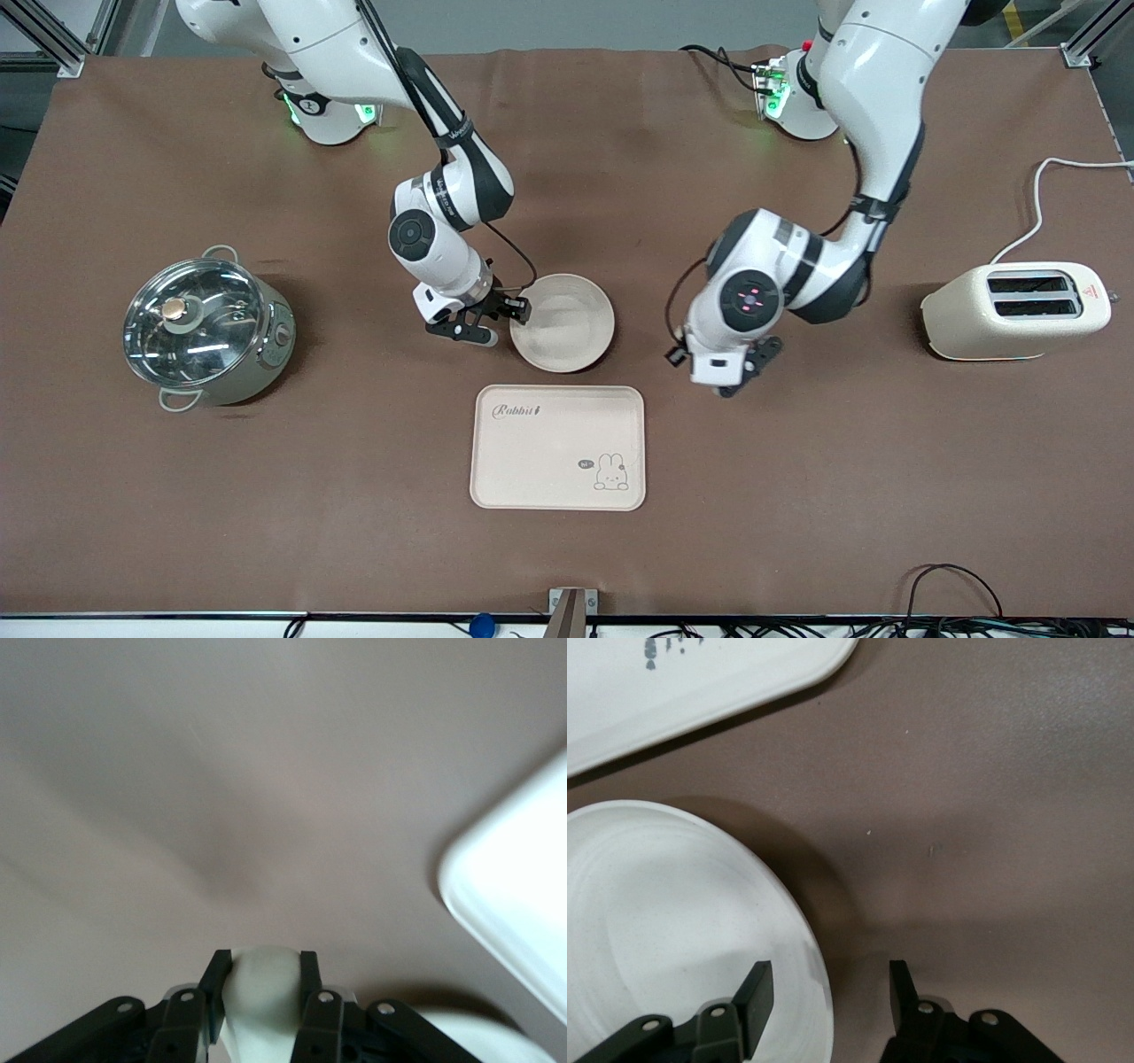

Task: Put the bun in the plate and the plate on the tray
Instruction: 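Lower the bun into the plate and open the left gripper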

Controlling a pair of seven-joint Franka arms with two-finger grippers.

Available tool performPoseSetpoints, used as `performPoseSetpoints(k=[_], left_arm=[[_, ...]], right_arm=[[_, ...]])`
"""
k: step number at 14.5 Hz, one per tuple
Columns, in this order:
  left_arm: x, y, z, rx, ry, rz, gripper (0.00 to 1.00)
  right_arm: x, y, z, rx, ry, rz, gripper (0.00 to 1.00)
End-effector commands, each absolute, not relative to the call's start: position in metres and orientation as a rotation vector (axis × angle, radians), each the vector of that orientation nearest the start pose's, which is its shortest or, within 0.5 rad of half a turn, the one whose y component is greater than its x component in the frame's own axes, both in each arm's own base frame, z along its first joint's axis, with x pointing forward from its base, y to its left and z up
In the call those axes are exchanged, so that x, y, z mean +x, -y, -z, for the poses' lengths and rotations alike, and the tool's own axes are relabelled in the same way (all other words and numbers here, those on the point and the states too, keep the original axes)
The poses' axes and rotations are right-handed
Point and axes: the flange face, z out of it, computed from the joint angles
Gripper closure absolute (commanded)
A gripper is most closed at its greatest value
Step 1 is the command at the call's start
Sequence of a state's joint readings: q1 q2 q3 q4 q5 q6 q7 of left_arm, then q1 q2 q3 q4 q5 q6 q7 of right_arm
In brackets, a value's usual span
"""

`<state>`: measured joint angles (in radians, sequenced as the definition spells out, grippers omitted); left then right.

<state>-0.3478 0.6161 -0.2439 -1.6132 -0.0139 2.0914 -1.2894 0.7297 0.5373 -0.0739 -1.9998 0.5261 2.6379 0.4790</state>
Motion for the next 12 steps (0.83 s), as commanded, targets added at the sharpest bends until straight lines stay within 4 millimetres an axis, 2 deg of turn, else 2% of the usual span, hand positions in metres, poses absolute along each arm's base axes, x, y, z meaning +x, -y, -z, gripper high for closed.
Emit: performPoseSetpoints(k=[1, 4, 8, 9, 10, 12], left_arm=[[0.573, 0.402, -0.267, -2.967, 1.236, -0.376, 0.64], [0.547, 0.458, -0.243, -3.036, 1.315, -0.373, 0.63], [0.521, 0.501, -0.214, -3.080, 1.432, -0.342, 0.58], [0.515, 0.508, -0.213, -3.083, 1.440, -0.339, 0.53], [0.512, 0.510, -0.211, -3.079, 1.440, -0.344, 0.42], [0.510, 0.510, -0.210, -3.056, 1.474, -0.351, 0.07]], right_arm=[[0.493, -0.368, -0.194, -2.858, -0.385, -0.045, 0.39], [0.494, -0.367, -0.193, -2.858, -0.390, -0.045, 0.39], [0.494, -0.367, -0.193, -2.858, -0.388, -0.040, 0.39], [0.494, -0.368, -0.193, -2.857, -0.387, -0.041, 0.39], [0.494, -0.367, -0.193, -2.858, -0.388, -0.040, 0.39], [0.494, -0.367, -0.193, -2.857, -0.390, -0.041, 0.42]])
